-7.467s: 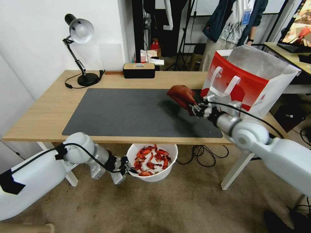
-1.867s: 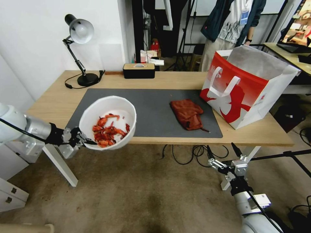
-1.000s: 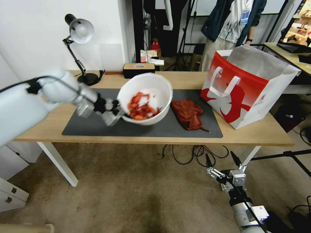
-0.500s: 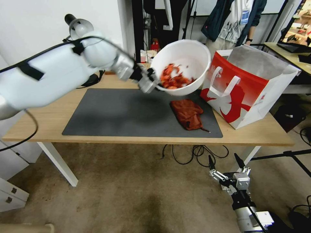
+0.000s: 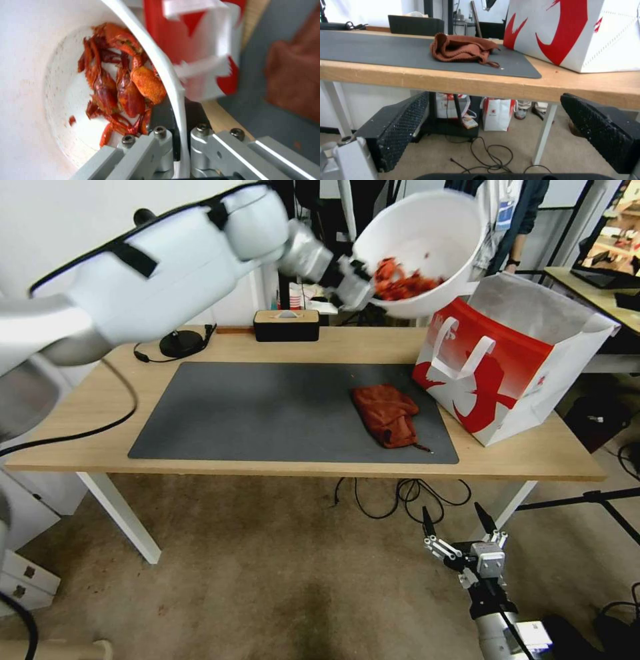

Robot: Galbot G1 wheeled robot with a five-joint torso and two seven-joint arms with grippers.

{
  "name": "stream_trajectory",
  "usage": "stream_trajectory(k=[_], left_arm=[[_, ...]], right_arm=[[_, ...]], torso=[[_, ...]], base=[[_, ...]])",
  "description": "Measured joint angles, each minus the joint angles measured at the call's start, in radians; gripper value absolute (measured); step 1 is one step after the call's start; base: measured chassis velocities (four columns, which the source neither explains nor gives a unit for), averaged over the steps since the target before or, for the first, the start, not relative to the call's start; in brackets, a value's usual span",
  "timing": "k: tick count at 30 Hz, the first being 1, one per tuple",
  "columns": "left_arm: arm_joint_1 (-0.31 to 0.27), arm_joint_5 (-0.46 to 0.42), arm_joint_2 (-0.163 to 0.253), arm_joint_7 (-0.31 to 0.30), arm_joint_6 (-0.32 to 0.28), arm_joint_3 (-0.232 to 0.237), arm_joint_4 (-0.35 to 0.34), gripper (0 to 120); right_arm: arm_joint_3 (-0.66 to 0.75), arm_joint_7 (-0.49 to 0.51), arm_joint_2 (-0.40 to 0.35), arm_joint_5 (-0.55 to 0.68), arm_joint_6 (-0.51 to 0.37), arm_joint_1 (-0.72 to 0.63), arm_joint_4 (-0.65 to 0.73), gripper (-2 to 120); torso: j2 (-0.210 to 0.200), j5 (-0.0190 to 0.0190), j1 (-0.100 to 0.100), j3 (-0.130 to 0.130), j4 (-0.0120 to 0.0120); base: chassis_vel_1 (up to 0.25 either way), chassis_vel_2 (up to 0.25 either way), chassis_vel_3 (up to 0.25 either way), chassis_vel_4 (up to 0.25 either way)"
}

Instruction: Sweep shrimp from table into container with towel, then put container into takeout bag.

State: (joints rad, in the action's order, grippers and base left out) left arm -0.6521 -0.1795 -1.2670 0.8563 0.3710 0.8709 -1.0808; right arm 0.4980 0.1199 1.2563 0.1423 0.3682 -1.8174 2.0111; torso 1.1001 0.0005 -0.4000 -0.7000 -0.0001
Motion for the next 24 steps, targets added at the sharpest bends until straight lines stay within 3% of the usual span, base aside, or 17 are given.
stream_trajectory(k=[1, 4, 5, 7, 8, 9, 10, 11, 12, 14, 15, 17, 18, 21, 24], left_arm=[[0.0, 0.0, 0.0, 0.0, 0.0, 0.0, 0.0, 0], [-0.013, -0.034, -0.096, -0.019, -0.016, 0.02, 0.054, 0], [-0.013, -0.034, -0.096, -0.019, -0.016, 0.02, 0.054, 0], [-0.013, -0.057, -0.149, -0.027, -0.03, 0.043, 0.09, 0], [-0.013, -0.071, -0.203, -0.029, -0.035, 0.063, 0.133, 0], [-0.013, -0.071, -0.203, -0.029, -0.035, 0.063, 0.133, 0], [-0.013, -0.075, -0.23, -0.029, -0.035, 0.07, 0.162, 0], [-0.012, -0.083, -0.286, -0.029, -0.032, 0.075, 0.242, 0], [-0.012, -0.083, -0.286, -0.029, -0.032, 0.075, 0.242, 0], [-0.013, -0.094, -0.335, -0.027, -0.023, 0.078, 0.331, 0], [-0.013, -0.094, -0.335, -0.027, -0.023, 0.078, 0.331, 0], [-0.028, -0.13, -0.352, -0.019, -0.026, 0.093, 0.416, 0], [-0.028, -0.13, -0.352, -0.019, -0.026, 0.093, 0.416, 0], [-0.036, -0.247, -0.351, -0.038, -0.104, 0.156, 0.416, 0], [-0.028, -0.263, -0.35, -0.045, -0.122, 0.175, 0.387, 0]], right_arm=[[0.0, 0.0, 0.0, 0.0, 0.0, 0.0, 0.0, 100], [0.0, -0.001, 0.004, -0.004, 0.001, -0.002, -0.004, 100], [0.0, -0.001, 0.004, -0.004, 0.001, -0.002, -0.004, 100], [0.0, -0.001, 0.005, -0.006, 0.001, -0.004, -0.005, 100], [-0.002, -0.002, 0.006, -0.008, 0.002, -0.006, -0.005, 100], [-0.002, -0.002, 0.006, -0.008, 0.002, -0.006, -0.005, 100], [-0.004, -0.002, 0.008, -0.01, 0.003, -0.007, -0.006, 100], [-0.006, -0.003, 0.01, -0.014, 0.004, -0.009, -0.006, 100], [-0.006, -0.003, 0.01, -0.014, 0.004, -0.009, -0.006, 100], [-0.009, -0.004, 0.013, -0.018, 0.006, -0.01, -0.008, 100], [-0.009, -0.004, 0.013, -0.018, 0.006, -0.01, -0.008, 100], [-0.013, -0.006, 0.016, -0.025, 0.012, -0.012, -0.015, 100], [-0.013, -0.006, 0.016, -0.025, 0.012, -0.012, -0.015, 100], [-0.02, -0.011, 0.021, -0.031, 0.023, -0.011, -0.026, 100], [-0.022, -0.011, 0.02, -0.032, 0.024, -0.008, -0.028, 100]], torso=[[0.0, 0.0, 0.0, 0.0, 0.0], [0.0, -0.0002, 0.0, 0.0, 0.0], [0.0, -0.0002, 0.0, 0.0, 0.0], [0.0, -0.0003, 0.0, 0.0, 0.0002], [0.0, -0.0002, 0.0, 0.0, 0.0002], [0.0, -0.0002, 0.0, 0.0, 0.0002], [0.0, 0.0, 0.0, 0.0, -0.0001], [0.0, 0.0, 0.0, 0.0, -0.0005], [0.0, 0.0, 0.0, 0.0, -0.0005], [0.0, 0.0001, 0.0, 0.0, -0.0006], [0.0, 0.0001, 0.0, 0.0, -0.0006], [0.0, -0.0004, 0.0, 0.0, 0.0003], [0.0, -0.0004, 0.0, 0.0, 0.0003], [0.0, -0.0008, 0.0, 0.0, 0.0008], [0.0, -0.0006, 0.0, 0.0, 0.0004]], base=[[0.0, 0.0, 0.0, 0.0], [0.0, 0.0, 0.0, 0.0], [0.0, 0.0, 0.0, 0.0], [0.0, 0.0, 0.0, 0.0], [0.0, 0.0, 0.0, 0.0], [0.0, 0.0, 0.0, 0.0], [0.0, 0.0, 0.0, 0.0], [0.0, 0.0, 0.0, 0.0], [0.0, 0.0, 0.0, 0.0], [0.0, 0.0, 0.0, 0.0], [0.0, 0.0, 0.0, 0.0], [0.0, 0.0, 0.0, 0.0], [0.0, 0.0, 0.0, 0.0], [0.0, 0.0, 0.0, 0.0], [0.0, 0.0, 0.0, 0.0]])
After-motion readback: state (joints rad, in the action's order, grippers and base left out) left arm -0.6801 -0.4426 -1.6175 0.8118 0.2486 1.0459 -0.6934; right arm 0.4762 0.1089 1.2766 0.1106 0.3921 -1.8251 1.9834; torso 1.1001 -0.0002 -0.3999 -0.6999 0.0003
